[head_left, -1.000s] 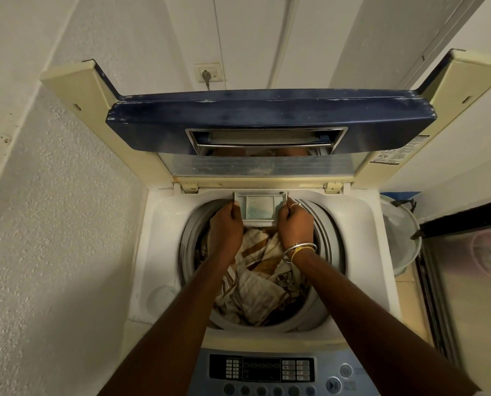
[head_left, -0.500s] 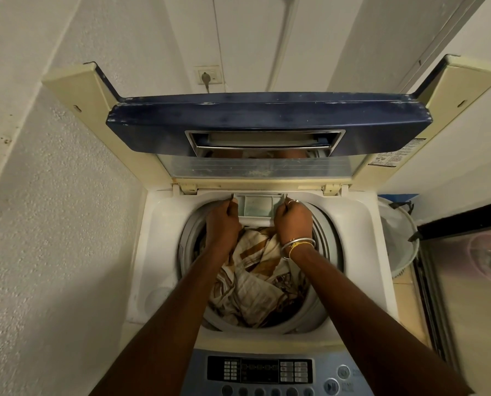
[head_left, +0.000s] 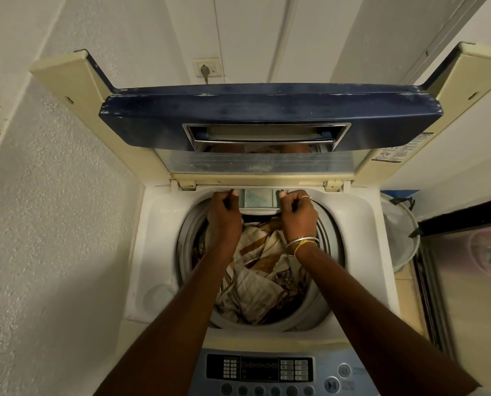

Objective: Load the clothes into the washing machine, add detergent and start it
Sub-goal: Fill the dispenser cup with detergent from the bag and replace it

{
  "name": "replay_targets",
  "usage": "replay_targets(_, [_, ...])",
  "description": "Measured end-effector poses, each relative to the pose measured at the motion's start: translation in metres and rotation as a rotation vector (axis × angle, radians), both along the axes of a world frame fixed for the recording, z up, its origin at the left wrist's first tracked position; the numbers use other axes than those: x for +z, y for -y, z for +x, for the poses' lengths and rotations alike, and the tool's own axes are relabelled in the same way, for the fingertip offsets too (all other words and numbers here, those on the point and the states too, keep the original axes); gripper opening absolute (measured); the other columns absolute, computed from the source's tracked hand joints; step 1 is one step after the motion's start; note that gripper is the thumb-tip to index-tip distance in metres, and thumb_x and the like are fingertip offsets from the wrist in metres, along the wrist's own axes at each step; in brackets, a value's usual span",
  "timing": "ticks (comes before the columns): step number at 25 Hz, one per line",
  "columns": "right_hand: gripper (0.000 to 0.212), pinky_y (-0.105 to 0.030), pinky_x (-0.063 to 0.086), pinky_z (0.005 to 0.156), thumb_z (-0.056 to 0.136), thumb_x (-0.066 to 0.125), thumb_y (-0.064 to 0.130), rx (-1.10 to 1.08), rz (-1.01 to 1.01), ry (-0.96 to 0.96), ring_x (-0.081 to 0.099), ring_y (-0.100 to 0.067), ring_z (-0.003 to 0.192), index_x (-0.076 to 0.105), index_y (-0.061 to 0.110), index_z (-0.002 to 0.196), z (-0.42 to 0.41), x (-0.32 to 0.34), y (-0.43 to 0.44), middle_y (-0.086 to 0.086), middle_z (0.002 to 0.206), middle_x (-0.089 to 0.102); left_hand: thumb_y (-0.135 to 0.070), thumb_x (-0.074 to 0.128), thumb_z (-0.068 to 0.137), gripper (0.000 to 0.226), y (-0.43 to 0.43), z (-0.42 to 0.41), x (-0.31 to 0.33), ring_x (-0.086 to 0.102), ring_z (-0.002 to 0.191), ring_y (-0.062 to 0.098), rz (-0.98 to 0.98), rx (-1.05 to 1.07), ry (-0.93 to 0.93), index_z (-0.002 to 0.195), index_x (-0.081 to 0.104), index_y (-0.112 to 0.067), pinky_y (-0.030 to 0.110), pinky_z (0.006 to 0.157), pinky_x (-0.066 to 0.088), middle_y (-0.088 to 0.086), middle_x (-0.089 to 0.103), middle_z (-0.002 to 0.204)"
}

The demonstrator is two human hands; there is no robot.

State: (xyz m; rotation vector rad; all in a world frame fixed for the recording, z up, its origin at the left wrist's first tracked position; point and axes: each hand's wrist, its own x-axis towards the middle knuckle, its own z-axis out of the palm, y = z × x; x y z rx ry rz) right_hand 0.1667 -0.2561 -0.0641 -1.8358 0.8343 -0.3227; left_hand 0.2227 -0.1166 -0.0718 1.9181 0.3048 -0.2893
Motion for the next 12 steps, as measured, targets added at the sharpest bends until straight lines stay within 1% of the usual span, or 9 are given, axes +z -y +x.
replay_targets(3, [0.031,-0.012,0.043,0.063,0.099,0.053,0.037,-0.075,0.114,-0.028,0.056,0.0,0.067,0.063,0.01,0.089,-0.008,0.0,-0.006,0.004,0.075,0.062,-0.046,0.05,0.101,0.036,0.003,-0.004,0.005,0.066,0.091,0.011,-0.068,0.097,-0.08,0.118,0.062,-0.017,0.034,0.079,0.057,0.001,0.068,0.11])
replay_targets(4, [0.033,-0.016,0.046,0.067,0.1,0.049,0.039,-0.162,0.2,-0.065,0.06,-0.006,0.073,0.066,0.012,0.094,-0.008,-0.002,-0.008,0.003,0.077,0.063,-0.046,0.047,0.102,0.036,0.005,-0.007,0.01,0.063,0.088,0.01,-0.089,0.145,-0.139,0.115,0.064,-0.017,0.036,0.082,0.055,0.001,0.068,0.107])
replay_targets(5, [0.036,-0.025,0.05,0.073,0.102,0.046,0.04,-0.306,0.382,-0.106,0.063,-0.015,0.079,0.068,0.012,0.102,-0.004,-0.004,-0.01,-0.001,0.081,0.065,-0.044,0.046,0.103,0.034,0.007,-0.01,0.013,0.06,0.082,0.01,-0.145,0.219,-0.223,0.108,0.065,-0.017,0.038,0.086,0.054,0.001,0.067,0.1])
replay_targets(6, [0.039,-0.035,0.053,0.078,0.102,0.044,0.041,-0.45,0.666,-0.11,0.064,-0.024,0.085,0.066,0.011,0.114,0.0,-0.002,-0.011,-0.008,0.09,0.067,-0.042,0.045,0.103,0.033,0.011,-0.01,0.017,0.058,0.078,0.012,-0.237,0.309,-0.332,0.102,0.065,-0.016,0.042,0.089,0.053,0.001,0.065,0.093])
replay_targets(7, [0.043,-0.044,0.053,0.081,0.102,0.043,0.04,-0.557,0.968,-0.071,0.063,-0.031,0.092,0.059,0.009,0.126,0.004,0.0,-0.014,-0.015,0.104,0.065,-0.04,0.046,0.103,0.034,0.014,-0.01,0.023,0.059,0.08,0.015,-0.366,0.394,-0.441,0.104,0.065,-0.011,0.043,0.092,0.051,0.002,0.064,0.091])
replay_targets(8, [0.047,-0.049,0.051,0.085,0.102,0.042,0.039,-0.611,1.199,-0.007,0.061,-0.035,0.102,0.052,0.007,0.135,0.008,0.003,-0.015,-0.02,0.12,0.061,-0.038,0.047,0.103,0.038,0.016,-0.01,0.029,0.061,0.087,0.019,-0.523,0.456,-0.531,0.117,0.062,-0.007,0.043,0.095,0.049,0.006,0.064,0.098])
replay_targets(9, [0.049,-0.051,0.048,0.092,0.102,0.042,0.037,-0.62,1.307,0.046,0.056,-0.038,0.112,0.048,0.005,0.139,0.011,0.007,-0.015,-0.022,0.13,0.055,-0.037,0.047,0.104,0.043,0.02,-0.009,0.033,0.061,0.098,0.024,-0.66,0.513,-0.572,0.13,0.056,-0.004,0.043,0.099,0.046,0.012,0.063,0.109])
replay_targets(10, [0.05,-0.052,0.045,0.098,0.101,0.043,0.035,-0.622,1.369,0.091,0.053,-0.039,0.12,0.047,0.003,0.139,0.015,0.012,-0.015,-0.023,0.135,0.052,-0.035,0.046,0.104,0.046,0.021,-0.007,0.039,0.06,0.103,0.027,-0.766,0.565,-0.583,0.136,0.052,-0.002,0.043,0.105,0.043,0.015,0.062,0.113])
replay_targets(12, [0.052,-0.056,0.039,0.104,0.1,0.042,0.031,-0.629,1.42,0.14,0.048,-0.041,0.128,0.044,-0.001,0.141,0.023,0.019,-0.011,-0.026,0.143,0.046,-0.03,0.044,0.106,0.041,0.023,-0.005,0.047,0.059,0.092,0.026,-0.847,0.591,-0.545,0.134,0.051,-0.001,0.045,0.113,0.04,0.016,0.06,0.101])
